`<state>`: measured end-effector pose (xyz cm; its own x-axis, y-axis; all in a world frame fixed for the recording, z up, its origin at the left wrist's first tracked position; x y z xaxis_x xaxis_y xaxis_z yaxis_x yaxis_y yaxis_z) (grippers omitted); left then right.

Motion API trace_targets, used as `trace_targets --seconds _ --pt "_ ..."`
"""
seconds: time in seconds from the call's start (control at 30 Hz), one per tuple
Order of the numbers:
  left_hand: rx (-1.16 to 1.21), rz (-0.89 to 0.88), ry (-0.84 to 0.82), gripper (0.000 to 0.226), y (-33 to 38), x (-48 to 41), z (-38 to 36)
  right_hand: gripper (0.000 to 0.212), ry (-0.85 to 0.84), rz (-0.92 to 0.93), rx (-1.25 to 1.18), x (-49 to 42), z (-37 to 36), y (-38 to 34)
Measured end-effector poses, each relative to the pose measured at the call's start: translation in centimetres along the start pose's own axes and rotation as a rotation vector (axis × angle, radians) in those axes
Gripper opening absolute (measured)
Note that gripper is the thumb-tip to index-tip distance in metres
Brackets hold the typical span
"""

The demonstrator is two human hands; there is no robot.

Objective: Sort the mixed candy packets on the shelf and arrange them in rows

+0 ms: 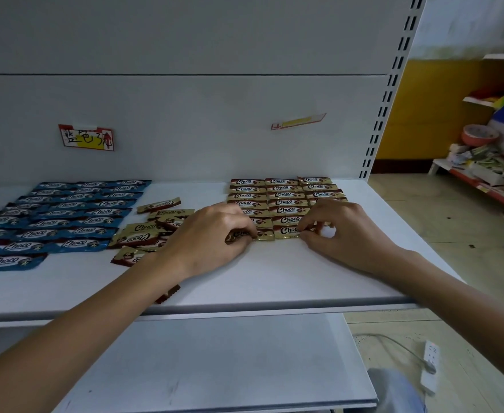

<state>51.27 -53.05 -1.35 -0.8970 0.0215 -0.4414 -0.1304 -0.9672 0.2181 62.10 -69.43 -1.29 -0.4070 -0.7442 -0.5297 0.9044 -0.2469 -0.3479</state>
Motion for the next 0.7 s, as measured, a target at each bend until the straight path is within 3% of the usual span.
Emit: trace_targets --seconds 0.3,0.53,0.7 --pt "-0.011 0.005 0.076 0.010 -0.9 0.4 2.0 0.009 0.017 -0.068 -0.039 -1.5 0.6 0.0" --pt "-0.048 0.229 0.135 0.019 -6.2 3.8 6.7 0.015 -0.063 0.018 -0.135 -6.5 -2.9 -4.6" --pt "-0.073 0.368 0.067 0.028 -9.4 7.7 8.1 0.023 -0.211 0.077 -0.174 -10.9 -7.0 -7.6"
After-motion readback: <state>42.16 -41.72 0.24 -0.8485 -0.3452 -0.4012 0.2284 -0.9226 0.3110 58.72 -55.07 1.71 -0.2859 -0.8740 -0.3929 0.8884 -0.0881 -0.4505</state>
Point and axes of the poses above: each hand's wrist, its own x-axis away from the middle knuckle, its own z-axis out of the back of the hand, y = z × x, the point moved 5 cm from there along -x, towards the middle knuckle, and after that the axes turned 3 degrees about -x, right-handed, at the moved point
